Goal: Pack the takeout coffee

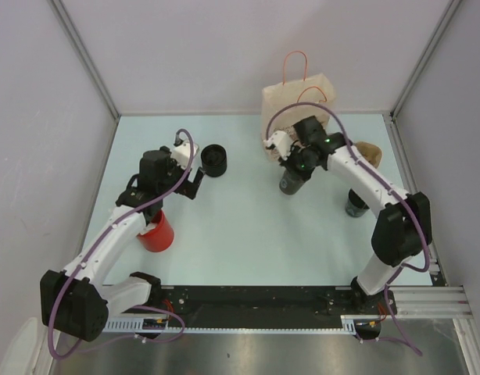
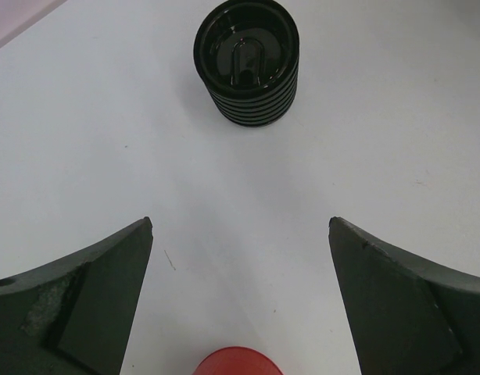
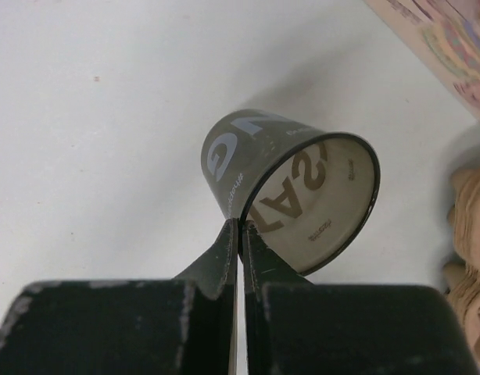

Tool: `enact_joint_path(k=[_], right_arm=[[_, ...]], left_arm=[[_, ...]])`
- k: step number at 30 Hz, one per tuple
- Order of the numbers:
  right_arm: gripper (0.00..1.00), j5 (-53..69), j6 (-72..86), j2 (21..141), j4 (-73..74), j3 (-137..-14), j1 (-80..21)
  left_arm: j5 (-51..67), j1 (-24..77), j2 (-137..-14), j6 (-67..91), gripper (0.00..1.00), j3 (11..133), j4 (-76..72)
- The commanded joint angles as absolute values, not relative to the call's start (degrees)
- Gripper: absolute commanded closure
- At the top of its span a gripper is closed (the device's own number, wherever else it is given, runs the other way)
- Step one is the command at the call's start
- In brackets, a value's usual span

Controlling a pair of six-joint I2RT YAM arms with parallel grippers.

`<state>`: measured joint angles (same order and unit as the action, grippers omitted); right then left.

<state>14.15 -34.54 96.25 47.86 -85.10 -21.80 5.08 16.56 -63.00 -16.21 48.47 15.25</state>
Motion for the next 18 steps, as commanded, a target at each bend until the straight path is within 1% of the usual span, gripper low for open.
enact_joint_path(k=[1,7,15,18], right_arm=[[1.00,3.3,-35.7,93.8,48.3,-85.0,-30.4],[1.00,-2.9,-37.2,96.9,49.7,-86.1,-39.2],[1.00,-2.5,-37.1,100.6,50.7,-88.1,-46.0],[1.00,-4.2,-37.0,101.8,50.1,-87.8,-48.9]], left_arm=[[0.7,15.9,-63.5,-13.8,0.01,49.0,11.8],[0.2,14.1,-64.2,-12.2,0.01,49.3,10.7],[0.2,13.6,-64.9,-11.9,0.01,49.1,10.1],[0.2,13.6,-65.1,-11.8,0.01,49.1,9.9]])
